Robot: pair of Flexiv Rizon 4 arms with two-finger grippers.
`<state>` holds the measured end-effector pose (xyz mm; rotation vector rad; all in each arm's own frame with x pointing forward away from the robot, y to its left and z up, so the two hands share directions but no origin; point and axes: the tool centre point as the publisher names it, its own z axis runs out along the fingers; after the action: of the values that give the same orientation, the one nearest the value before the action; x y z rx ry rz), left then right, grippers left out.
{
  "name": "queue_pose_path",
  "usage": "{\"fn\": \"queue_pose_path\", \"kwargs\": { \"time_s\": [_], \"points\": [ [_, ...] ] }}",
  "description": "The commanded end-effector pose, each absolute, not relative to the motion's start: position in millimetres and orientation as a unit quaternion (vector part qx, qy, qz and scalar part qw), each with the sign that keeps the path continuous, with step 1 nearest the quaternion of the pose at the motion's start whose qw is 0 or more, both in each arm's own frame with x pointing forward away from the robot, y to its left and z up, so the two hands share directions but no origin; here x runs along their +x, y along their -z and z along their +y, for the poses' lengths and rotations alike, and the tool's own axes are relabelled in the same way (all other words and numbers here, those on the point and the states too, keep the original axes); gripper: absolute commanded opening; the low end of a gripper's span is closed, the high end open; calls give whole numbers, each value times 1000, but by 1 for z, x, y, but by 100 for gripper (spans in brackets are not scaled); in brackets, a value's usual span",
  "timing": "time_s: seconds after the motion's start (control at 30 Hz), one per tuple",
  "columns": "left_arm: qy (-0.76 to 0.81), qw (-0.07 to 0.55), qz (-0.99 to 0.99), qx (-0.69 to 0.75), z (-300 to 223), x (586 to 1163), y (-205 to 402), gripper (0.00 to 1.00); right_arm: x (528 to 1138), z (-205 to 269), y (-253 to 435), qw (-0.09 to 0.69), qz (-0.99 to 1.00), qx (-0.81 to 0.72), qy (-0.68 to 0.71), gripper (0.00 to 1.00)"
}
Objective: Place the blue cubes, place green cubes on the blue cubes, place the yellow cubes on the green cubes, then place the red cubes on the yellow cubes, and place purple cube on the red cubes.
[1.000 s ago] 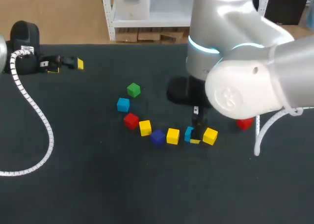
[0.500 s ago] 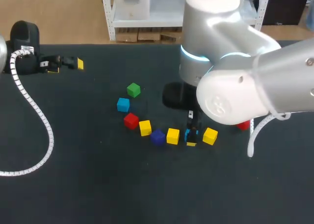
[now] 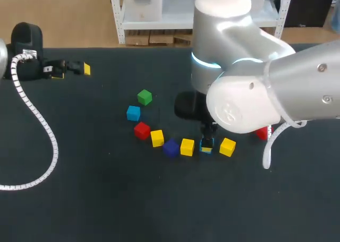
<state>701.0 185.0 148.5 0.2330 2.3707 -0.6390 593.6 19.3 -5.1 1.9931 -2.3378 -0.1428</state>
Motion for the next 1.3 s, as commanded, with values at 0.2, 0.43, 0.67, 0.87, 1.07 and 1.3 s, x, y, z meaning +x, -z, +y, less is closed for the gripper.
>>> {"fn": "queue_pose_path", "kwargs": {
  "time_s": [0.2, 0.43, 0.67, 0.87, 1.07, 1.3],
  "points": [
    [244, 331, 907, 89, 185, 701, -149, 100, 601, 14, -1, 29, -744, 667, 41, 0],
    [244, 331, 907, 89, 185, 701, -149, 100, 620, 16, -15, 22, -713, 700, 38, 0],
    [244, 331, 907, 89, 185, 701, -149, 100, 650, 20, -15, 23, -697, 716, 38, 0],
    [244, 331, 907, 89, 185, 701, -149, 100, 676, 25, -16, 17, -700, 713, 33, 0],
    [244, 331, 907, 89, 185, 701, -149, 100, 695, 29, -13, 16, -703, 710, 30, 0],
    [244, 331, 907, 89, 185, 701, -149, 100, 713, 28, -4, 24, -714, 699, 29, 0]
  ]
}}
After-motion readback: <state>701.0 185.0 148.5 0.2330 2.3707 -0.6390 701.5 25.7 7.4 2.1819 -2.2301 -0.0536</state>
